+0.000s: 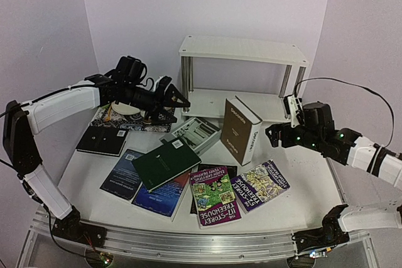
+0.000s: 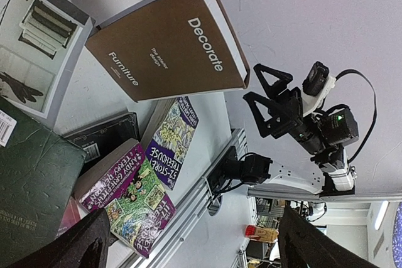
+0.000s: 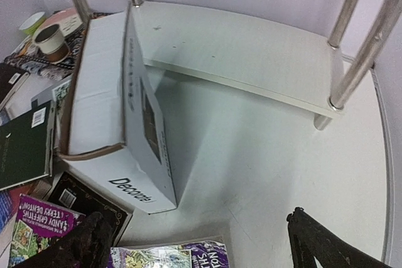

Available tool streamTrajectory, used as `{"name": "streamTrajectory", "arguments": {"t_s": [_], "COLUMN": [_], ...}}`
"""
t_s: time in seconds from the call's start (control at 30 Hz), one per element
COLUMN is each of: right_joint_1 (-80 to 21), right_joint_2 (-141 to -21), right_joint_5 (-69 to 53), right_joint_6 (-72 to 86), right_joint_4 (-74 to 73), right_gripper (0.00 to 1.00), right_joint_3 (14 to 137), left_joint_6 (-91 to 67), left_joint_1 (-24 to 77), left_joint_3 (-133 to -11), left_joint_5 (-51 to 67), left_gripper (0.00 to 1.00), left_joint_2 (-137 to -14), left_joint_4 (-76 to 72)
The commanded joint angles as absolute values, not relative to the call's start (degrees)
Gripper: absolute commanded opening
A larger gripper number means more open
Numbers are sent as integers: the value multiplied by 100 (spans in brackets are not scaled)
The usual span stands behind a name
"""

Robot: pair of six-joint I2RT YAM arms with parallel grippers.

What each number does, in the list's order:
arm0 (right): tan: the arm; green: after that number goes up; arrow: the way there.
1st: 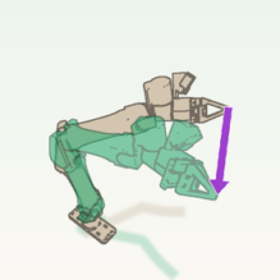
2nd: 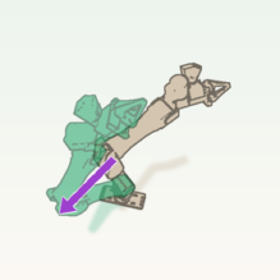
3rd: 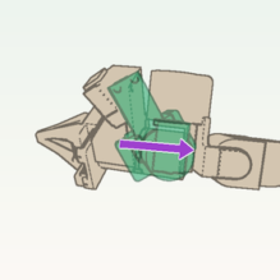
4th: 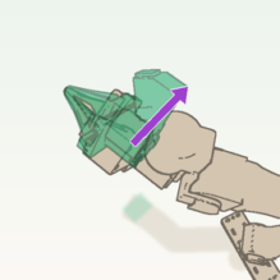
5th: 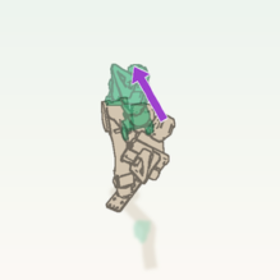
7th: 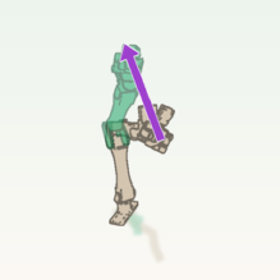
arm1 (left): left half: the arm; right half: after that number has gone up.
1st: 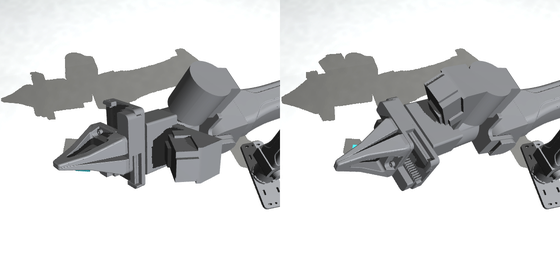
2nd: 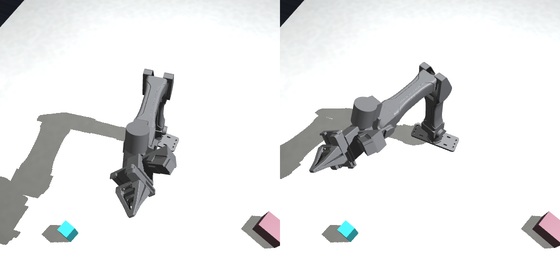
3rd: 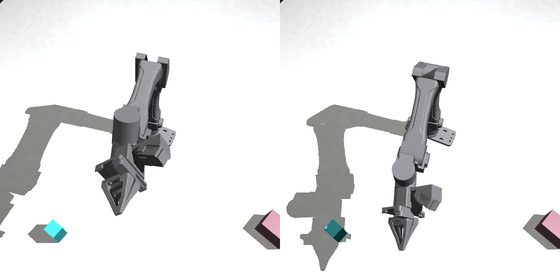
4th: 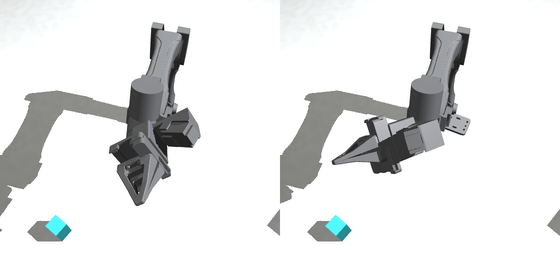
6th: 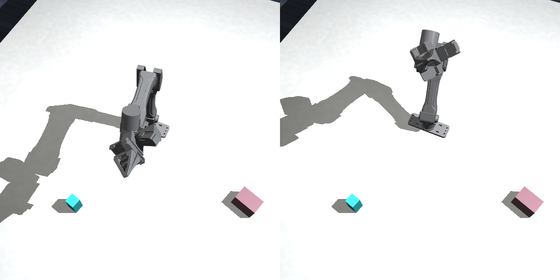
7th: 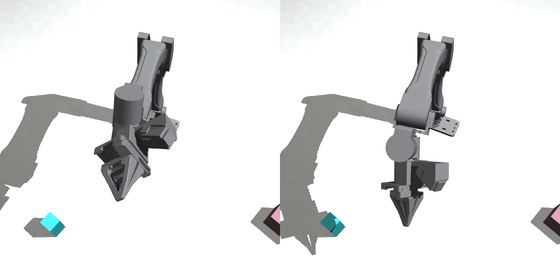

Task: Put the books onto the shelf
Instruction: Pick up the book from the center of the board.

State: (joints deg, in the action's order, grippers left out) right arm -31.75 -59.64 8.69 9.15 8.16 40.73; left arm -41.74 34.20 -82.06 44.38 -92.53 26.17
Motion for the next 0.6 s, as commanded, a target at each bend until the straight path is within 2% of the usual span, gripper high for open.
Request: {"name": "streamTrajectory", "arguments": {"t_s": [0.0, 0.23, 0.57], "right_joint_1": [-3149, -3155, -3173], "right_joint_2": [-5906, -6009, -5946], "right_joint_5": [1328, 1344, 845], "right_joint_6": [1634, 1817, 967], "right_joint_4": [624, 554, 3041], "right_gripper": [98, 98, 98], "right_joint_3": [4029, 3782, 2267], "left_joint_6": [-4032, -4098, -4162], "left_joint_1": [3445, 3441, 3463], "left_joint_3": [-8134, -7836, -7629], "left_joint_5": [4490, 4416, 4245], "left_gripper": [94, 94, 94], "left_joint_2": [-8899, -8652, -8348], "left_joint_4": [2585, 2587, 2649]}}
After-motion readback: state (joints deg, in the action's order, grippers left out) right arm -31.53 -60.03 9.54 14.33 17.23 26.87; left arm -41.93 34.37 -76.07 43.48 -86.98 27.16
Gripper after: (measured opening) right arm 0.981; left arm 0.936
